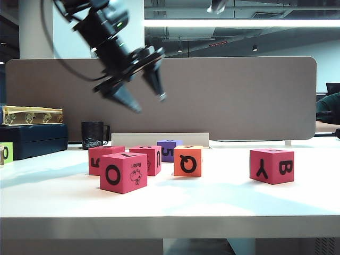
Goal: Select the appropriate blocks from the scattered letter blocks on the table and arrange them in a row to spell out "2024".
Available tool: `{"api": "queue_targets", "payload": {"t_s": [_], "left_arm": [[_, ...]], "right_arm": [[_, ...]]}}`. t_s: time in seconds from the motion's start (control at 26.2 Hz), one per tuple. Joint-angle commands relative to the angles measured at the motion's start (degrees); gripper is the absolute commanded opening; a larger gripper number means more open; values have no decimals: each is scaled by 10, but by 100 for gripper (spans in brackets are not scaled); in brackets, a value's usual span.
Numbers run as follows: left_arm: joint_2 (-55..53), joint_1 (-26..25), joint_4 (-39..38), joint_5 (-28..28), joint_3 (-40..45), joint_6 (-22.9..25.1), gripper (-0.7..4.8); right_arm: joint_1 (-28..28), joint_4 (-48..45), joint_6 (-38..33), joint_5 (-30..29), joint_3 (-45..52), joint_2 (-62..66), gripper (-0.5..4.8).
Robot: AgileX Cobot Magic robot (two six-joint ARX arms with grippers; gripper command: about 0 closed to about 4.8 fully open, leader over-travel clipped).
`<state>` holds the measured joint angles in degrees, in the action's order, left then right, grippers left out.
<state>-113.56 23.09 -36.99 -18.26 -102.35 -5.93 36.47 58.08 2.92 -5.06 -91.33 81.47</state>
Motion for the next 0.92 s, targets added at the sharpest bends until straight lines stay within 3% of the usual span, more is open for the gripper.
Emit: {"api": "queue_targets", "payload": {"t_s": [0.04, 0.31, 0.69, 0.92], "left_arm": [[3, 35, 0, -4, -2, 61, 354], [0, 110, 14, 16, -2, 111, 343], [-33, 200, 61, 41, -2, 191, 352], [-73, 228, 104, 40, -2, 190, 479]], "right_arm": [[-8, 28, 3, 21, -42, -3, -2], [-42, 158, 4, 115, -114, -4, -2], [-64, 214, 3, 119, -119, -8, -2], [-64, 214, 3, 129, -119, -18, -2]]}}
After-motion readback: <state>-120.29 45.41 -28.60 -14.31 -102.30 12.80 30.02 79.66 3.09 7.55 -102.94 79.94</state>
